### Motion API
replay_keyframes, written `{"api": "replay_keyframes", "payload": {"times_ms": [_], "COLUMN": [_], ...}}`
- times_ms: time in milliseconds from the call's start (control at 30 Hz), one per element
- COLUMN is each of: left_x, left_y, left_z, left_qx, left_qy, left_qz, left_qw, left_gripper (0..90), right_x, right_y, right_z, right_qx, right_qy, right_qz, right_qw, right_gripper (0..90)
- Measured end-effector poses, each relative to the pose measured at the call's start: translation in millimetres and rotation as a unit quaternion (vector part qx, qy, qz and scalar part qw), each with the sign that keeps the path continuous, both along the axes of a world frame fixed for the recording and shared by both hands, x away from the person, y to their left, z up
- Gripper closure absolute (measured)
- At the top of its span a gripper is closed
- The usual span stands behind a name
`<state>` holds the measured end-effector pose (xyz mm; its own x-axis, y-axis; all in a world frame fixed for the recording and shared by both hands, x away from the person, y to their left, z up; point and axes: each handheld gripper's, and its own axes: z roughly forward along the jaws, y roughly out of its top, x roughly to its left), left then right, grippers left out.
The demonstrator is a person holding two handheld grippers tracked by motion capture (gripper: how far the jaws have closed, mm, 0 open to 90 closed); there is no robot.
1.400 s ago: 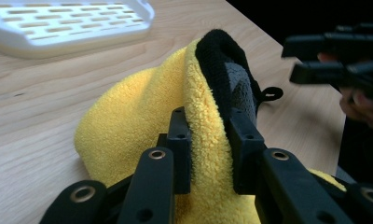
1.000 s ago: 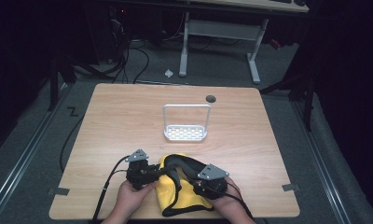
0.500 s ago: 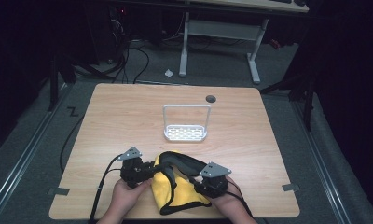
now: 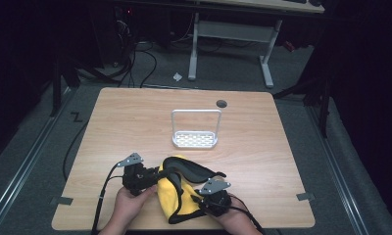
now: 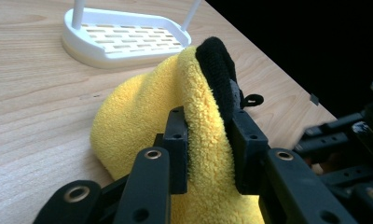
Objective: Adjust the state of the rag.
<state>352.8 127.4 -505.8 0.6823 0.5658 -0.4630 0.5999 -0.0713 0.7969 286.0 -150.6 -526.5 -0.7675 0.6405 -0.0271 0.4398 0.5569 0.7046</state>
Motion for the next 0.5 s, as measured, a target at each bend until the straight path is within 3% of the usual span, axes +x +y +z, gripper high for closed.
{"api": "replay_keyframes", "payload": {"times_ms": [67,233,367,500], "left_x": [0.3,0.4,-0.6,-3.7], "left_y": [1.8,2.3,-4.5,-13.8], "left_z": [-0.2,-2.7,-9.1,-21.5], "left_qx": [-0.001,0.004,0.021,0.046], "left_qy": [0.001,0.005,0.012,0.034], "left_qz": [0.001,-0.004,-0.017,-0.031], "left_qw": [1.0000,1.0000,0.9996,0.9979], "left_gripper": [70.5,69.1,67.7,65.5], "right_x": [-0.9,8.0,14.8,20.1], "right_y": [-2.1,-28.5,-59.8,-83.9], "right_z": [0.8,4.0,8.9,9.7], "right_qx": [-0.009,-0.017,-0.008,-0.028], "right_qy": [-0.008,-0.015,-0.021,-0.035], "right_qz": [-0.002,-0.047,-0.093,-0.129], "right_qw": [0.9999,0.9987,0.9954,0.9906], "right_gripper": [83.8,84.1,84.3,84.3]}}
